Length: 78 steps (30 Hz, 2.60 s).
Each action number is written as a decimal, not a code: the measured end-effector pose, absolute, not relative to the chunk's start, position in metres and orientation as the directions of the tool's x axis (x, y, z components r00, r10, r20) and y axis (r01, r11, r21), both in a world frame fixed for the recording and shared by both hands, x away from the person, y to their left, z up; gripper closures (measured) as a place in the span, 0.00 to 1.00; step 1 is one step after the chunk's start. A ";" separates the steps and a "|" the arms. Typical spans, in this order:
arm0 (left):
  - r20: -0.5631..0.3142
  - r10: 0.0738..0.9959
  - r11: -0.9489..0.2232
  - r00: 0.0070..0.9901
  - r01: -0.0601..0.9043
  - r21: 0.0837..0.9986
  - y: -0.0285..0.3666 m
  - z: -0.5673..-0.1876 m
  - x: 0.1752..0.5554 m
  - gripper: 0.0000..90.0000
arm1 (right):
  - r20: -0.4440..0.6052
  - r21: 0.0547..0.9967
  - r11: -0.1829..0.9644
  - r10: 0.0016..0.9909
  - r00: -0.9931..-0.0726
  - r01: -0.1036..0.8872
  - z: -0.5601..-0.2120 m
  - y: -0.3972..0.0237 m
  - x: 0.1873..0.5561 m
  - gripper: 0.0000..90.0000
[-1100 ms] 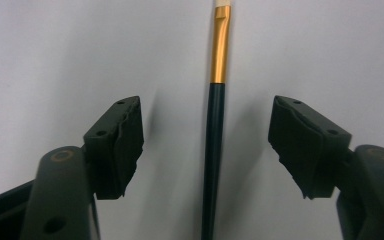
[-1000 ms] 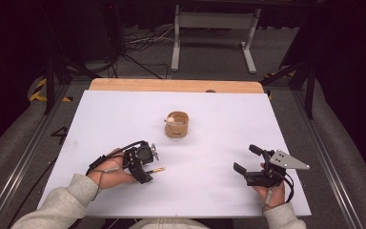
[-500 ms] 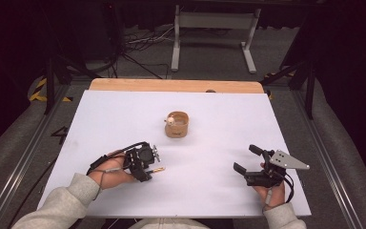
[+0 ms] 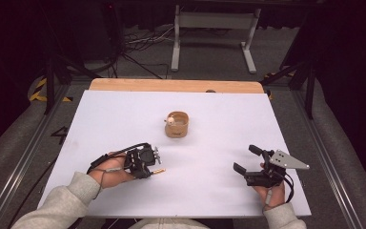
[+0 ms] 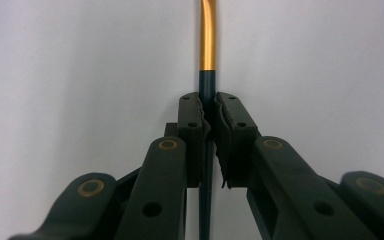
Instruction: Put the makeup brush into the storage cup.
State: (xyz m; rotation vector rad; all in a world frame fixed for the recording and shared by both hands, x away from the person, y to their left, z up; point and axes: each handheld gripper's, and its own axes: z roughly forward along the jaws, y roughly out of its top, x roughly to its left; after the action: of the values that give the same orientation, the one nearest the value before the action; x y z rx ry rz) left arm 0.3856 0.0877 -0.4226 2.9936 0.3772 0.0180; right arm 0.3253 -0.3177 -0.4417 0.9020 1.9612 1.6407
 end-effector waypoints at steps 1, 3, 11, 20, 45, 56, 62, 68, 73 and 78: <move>-0.004 0.247 -0.962 0.969 0.245 0.124 0.087 -0.423 0.386 0.91 | 0.083 0.974 0.090 0.711 -0.699 0.206 -0.442 -0.318 0.325 0.04; -0.006 0.245 -0.962 0.970 0.244 0.123 0.087 -0.423 0.385 0.91 | 0.084 0.974 0.088 0.710 -0.699 0.207 -0.442 -0.318 0.325 0.04; -0.012 0.247 -0.960 0.969 0.246 0.130 0.088 -0.422 0.385 0.91 | 0.086 0.974 0.087 0.710 -0.699 0.209 -0.442 -0.318 0.325 0.04; -0.016 0.253 -0.949 0.967 0.252 0.190 0.092 -0.410 0.386 0.91 | 0.086 0.974 0.088 0.710 -0.699 0.209 -0.442 -0.318 0.325 0.04; -0.007 0.319 -0.801 0.948 0.273 0.532 0.112 -0.374 0.382 0.91 | 0.089 0.974 0.085 0.711 -0.698 0.210 -0.442 -0.318 0.325 0.04; -0.034 0.342 -0.673 0.939 0.269 0.689 0.121 -0.369 0.381 0.91 | 0.090 0.974 0.082 0.712 -0.697 0.210 -0.442 -0.318 0.325 0.04; -0.051 0.357 -0.590 0.933 0.267 0.762 0.127 -0.368 0.381 0.91 | 0.090 0.974 0.083 0.711 -0.698 0.210 -0.442 -0.318 0.325 0.04; -0.063 0.364 -0.509 0.929 0.255 0.822 0.133 -0.369 0.381 0.91 | 0.090 0.974 0.082 0.710 -0.698 0.209 -0.442 -0.318 0.325 0.04; -0.066 0.364 -0.449 0.929 0.237 0.862 0.136 -0.370 0.379 0.91 | 0.090 0.975 0.082 0.709 -0.699 0.208 -0.442 -0.318 0.325 0.04; -0.079 0.361 -0.381 0.929 0.224 0.897 0.138 -0.373 0.379 0.91 | 0.088 0.975 0.083 0.709 -0.700 0.207 -0.442 -0.318 0.325 0.04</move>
State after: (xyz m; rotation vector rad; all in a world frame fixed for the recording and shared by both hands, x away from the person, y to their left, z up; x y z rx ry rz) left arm 0.3785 0.1382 -0.3729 1.9794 0.4222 0.1548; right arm 0.3253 -0.3182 -0.4417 0.9020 1.9585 1.6512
